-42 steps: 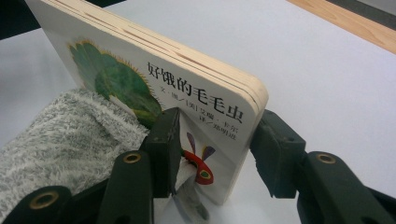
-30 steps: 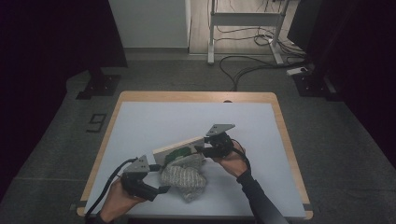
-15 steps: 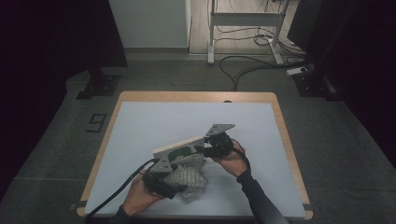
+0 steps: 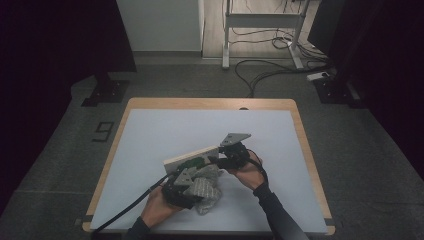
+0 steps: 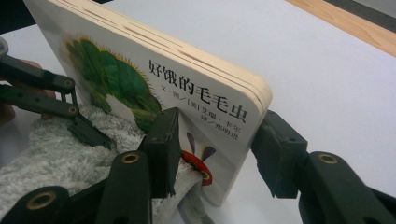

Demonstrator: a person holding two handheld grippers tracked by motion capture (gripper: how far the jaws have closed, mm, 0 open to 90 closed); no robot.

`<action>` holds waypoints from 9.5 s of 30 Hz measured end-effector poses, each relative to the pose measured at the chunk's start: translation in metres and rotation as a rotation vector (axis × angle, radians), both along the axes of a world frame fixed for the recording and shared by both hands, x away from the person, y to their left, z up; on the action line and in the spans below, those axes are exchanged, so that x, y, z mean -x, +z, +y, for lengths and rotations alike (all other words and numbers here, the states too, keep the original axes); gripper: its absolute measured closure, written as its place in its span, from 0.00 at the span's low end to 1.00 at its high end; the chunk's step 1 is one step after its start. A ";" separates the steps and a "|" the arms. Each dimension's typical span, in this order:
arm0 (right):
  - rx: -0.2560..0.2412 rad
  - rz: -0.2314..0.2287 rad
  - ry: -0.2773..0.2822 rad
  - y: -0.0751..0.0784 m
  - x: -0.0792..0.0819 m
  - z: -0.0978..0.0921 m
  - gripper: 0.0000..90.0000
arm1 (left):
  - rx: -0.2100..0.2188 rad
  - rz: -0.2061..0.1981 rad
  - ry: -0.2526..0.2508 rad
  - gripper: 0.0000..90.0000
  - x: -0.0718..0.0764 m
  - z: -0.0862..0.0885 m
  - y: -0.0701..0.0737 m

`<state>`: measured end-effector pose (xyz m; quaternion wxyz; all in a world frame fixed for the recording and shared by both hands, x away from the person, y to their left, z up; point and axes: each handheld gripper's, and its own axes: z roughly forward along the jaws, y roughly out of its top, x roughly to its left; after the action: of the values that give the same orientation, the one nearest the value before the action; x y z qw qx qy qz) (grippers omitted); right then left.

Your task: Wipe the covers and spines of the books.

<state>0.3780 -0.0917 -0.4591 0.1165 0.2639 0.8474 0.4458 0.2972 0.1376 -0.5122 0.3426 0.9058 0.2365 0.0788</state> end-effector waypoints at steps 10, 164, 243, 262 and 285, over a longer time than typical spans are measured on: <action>-0.009 -0.002 -0.001 -0.001 0.001 -0.001 0.57 | 0.006 -0.007 0.027 0.67 0.005 0.007 0.009; -0.032 -0.033 0.008 -0.005 0.014 -0.008 0.60 | 0.088 -0.075 0.266 0.64 -0.014 0.168 0.081; -0.188 0.012 0.002 -0.019 0.010 -0.019 0.60 | 0.155 0.012 0.171 0.44 -0.020 0.105 0.057; -0.149 0.025 0.027 -0.016 0.032 -0.025 0.57 | 0.166 -0.004 0.155 0.64 -0.007 0.080 0.049; -0.134 0.103 0.025 -0.028 0.063 -0.040 0.52 | 0.140 -0.015 0.220 0.42 0.029 0.064 0.043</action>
<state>0.3147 -0.1312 -0.4875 0.0493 0.2833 0.8238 0.4885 0.2678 0.2019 -0.4697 0.3962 0.8476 0.3365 0.1061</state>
